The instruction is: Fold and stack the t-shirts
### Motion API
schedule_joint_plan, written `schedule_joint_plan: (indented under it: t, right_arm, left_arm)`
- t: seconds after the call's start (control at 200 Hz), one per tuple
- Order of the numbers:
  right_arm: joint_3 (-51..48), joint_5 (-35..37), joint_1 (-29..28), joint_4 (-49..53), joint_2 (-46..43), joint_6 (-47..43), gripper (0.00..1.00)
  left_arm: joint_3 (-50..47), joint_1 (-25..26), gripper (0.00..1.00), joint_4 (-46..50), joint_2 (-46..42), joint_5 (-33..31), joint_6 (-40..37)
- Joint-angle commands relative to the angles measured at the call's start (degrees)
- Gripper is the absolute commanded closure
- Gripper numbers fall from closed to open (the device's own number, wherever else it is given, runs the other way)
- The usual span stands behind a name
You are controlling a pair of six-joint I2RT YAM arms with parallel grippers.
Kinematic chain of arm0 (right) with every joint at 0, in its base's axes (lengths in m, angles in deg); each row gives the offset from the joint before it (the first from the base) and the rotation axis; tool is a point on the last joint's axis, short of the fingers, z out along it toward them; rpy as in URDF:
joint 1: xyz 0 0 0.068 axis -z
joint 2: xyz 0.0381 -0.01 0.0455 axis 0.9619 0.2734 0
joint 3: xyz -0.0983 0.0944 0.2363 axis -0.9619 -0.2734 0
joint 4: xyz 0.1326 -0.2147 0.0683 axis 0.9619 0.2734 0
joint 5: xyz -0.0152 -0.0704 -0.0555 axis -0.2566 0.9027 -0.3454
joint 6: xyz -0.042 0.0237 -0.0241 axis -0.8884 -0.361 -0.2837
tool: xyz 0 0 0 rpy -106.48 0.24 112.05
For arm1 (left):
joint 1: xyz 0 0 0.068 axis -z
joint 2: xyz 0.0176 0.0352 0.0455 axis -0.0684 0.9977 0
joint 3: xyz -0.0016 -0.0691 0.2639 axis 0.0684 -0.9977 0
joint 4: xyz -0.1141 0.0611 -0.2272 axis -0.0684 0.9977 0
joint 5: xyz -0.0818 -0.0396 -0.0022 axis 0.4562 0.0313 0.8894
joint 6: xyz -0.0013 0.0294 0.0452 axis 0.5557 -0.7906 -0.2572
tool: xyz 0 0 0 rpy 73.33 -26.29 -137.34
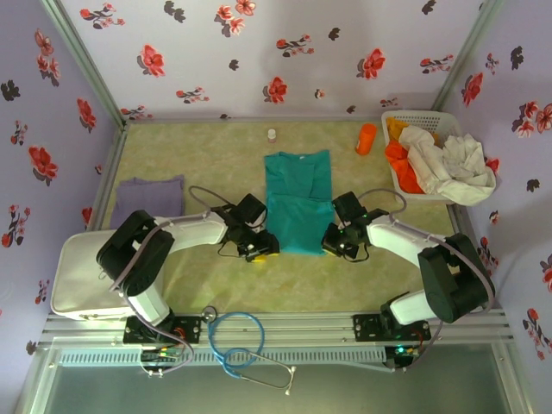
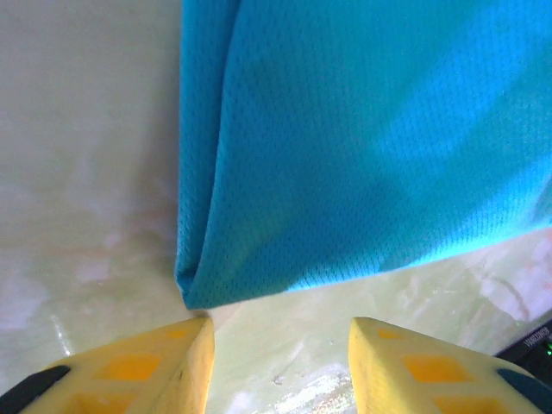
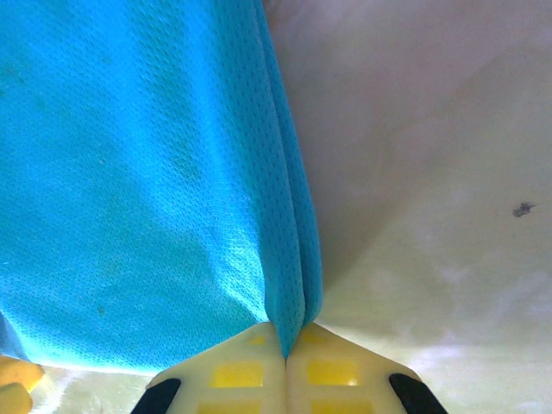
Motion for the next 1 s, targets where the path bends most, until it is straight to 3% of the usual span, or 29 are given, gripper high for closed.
schedule_joint_plan:
  t: [0.0,0.17,0.48,0.995]
  right_arm:
    - [1.84,-0.09,-0.29,1.58,-0.09,-1.27,1.0]
    - [1.56,-0.2,-0.24,0.97,0.45,-1.05,1.0]
    - [1.64,-0.56,-0.26,0.83,1.06,-0.95,1.0]
    - [1.5,-0.69,-0.29,0.2,1.84,-1.13,1.0]
  left_arm:
    - [3.63,-0.63,0.55,6.6,0.4,-4.59,-2.79]
    - [7.89,-0.71,0.54,15.33,2.19,-7.86,-6.23]
    - [10.42,-0.72,0.54,16.08,6.25,-7.57,-7.32]
    - [15.64,-1.53,0.64,8.64,12.5,-7.32,-9.17]
